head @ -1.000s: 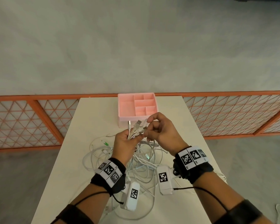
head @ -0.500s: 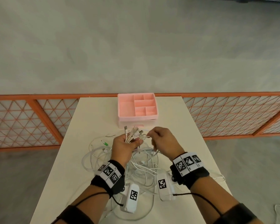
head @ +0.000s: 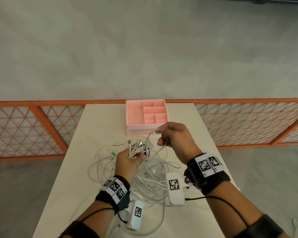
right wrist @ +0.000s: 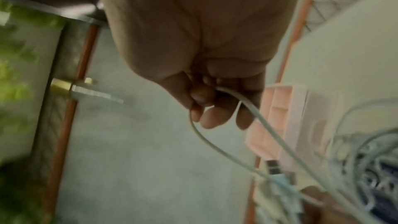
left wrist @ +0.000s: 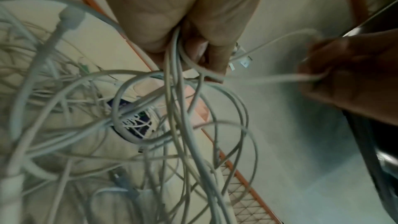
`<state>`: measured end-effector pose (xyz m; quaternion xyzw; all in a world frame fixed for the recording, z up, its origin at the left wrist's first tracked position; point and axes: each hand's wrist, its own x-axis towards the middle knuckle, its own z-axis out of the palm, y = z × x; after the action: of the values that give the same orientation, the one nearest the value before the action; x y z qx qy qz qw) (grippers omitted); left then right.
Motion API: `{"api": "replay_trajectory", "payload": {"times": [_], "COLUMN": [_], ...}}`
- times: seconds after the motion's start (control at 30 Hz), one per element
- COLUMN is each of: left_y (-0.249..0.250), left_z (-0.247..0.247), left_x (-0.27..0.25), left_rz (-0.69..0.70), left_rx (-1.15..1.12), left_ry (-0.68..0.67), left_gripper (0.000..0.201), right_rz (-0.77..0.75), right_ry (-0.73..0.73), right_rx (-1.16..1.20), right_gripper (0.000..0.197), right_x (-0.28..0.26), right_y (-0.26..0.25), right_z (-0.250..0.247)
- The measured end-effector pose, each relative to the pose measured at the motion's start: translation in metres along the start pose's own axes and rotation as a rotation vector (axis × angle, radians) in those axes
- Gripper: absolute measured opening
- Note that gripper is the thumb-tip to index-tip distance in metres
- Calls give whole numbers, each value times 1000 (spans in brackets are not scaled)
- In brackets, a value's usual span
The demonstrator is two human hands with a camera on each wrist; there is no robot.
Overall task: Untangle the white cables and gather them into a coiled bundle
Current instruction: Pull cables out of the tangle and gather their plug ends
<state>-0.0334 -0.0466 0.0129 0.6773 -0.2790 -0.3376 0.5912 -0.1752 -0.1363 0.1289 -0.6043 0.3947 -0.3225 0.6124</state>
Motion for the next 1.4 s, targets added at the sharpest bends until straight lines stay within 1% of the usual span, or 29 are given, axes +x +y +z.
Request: {"api": "replay_trajectory", "payload": {"times": [0.07,0.1,0.13,0.17,0.2,0.27,0.3,0.33,0.4,0.43,0.47,0.5,0.53,0.57,0.63,0.73,0.8,0.9,1.0,1.07,1.13,1.17,1.2,1.23,1.27,1.3,1.33,1.4], "left_y": [-3,-2,0,0,1,1,0,-1,1,2,3,4,7,8,10,6,1,-3,-6,-7,-4,-4,-5,-6,-5,-4,-3,2], "left_z": [-4,-4,-4,-4,-4,-4,-4,-3,3,6,9,12,14,14,13,7,4,-1,-5,-7,-8,-8,-8,-8,-9,-10,-10,-8], "left_x": [4,6,8,9,10,12,13,13,10,9,8,9,9,10,12,11,11,9,8,11,12,12,12,12,12,11,11,11], "left_rz": [-17,-35,-55,-69,-82,-97,-92,-79,-32,-10,11,23,28,29,17,23,23,23,9,-6,-4,-3,-6,-8,-6,-1,8,33], "left_rx": [-18,-27,-44,-62,-79,-78,-59,-33,20,42,53,60,61,60,46,80,115,112,104,75,67,52,24,3,-9,-7,6,44], "left_ry": [21,34,48,60,70,73,65,54,16,-5,-19,-28,-30,-30,-30,-17,-11,10,12,-6,-13,-14,-12,-9,-3,-2,-8,-40], "left_gripper": [17,17,16,15,14,14,15,16,18,19,20,21,21,19,18,17,17,16,14,15,14,13,13,13,13,13,12,13], "right_rz": [3,15,36,59,78,72,43,1,-105,-162,-205,-215,-186,-142,-113,-141,-172,-253,-327,-346,-325,-307,-283,-240,-175,-90,-7,98], "right_ry": [16,25,55,100,154,216,218,191,80,21,-41,-93,-120,-138,-159,-162,-101,48,212,278,333,377,430,472,479,451,402,278], "right_rx": [283,368,388,332,194,-247,-474,-685,-1087,-1223,-1297,-1292,-1235,-1159,-1053,-901,-708,-408,-112,31,98,71,-6,-138,-306,-490,-675,-982], "right_gripper": [20,20,20,20,22,22,17,17,47,54,51,40,24,17,25,29,26,22,28,31,31,30,29,27,25,24,27,45], "right_x": [0,-1,0,2,4,8,9,8,4,1,-1,-3,-4,-6,-3,-2,-1,2,5,6,10,13,18,23,28,31,32,28], "right_y": [-6,-8,-5,-2,3,15,20,22,27,29,31,33,36,39,44,33,21,-4,-30,-41,-38,-34,-28,-19,-10,-1,8,23], "right_z": [1,1,-1,-4,-8,-17,-20,-19,-13,-7,-1,5,10,14,16,17,14,10,0,-7,-17,-23,-31,-42,-53,-61,-66,-65]}}
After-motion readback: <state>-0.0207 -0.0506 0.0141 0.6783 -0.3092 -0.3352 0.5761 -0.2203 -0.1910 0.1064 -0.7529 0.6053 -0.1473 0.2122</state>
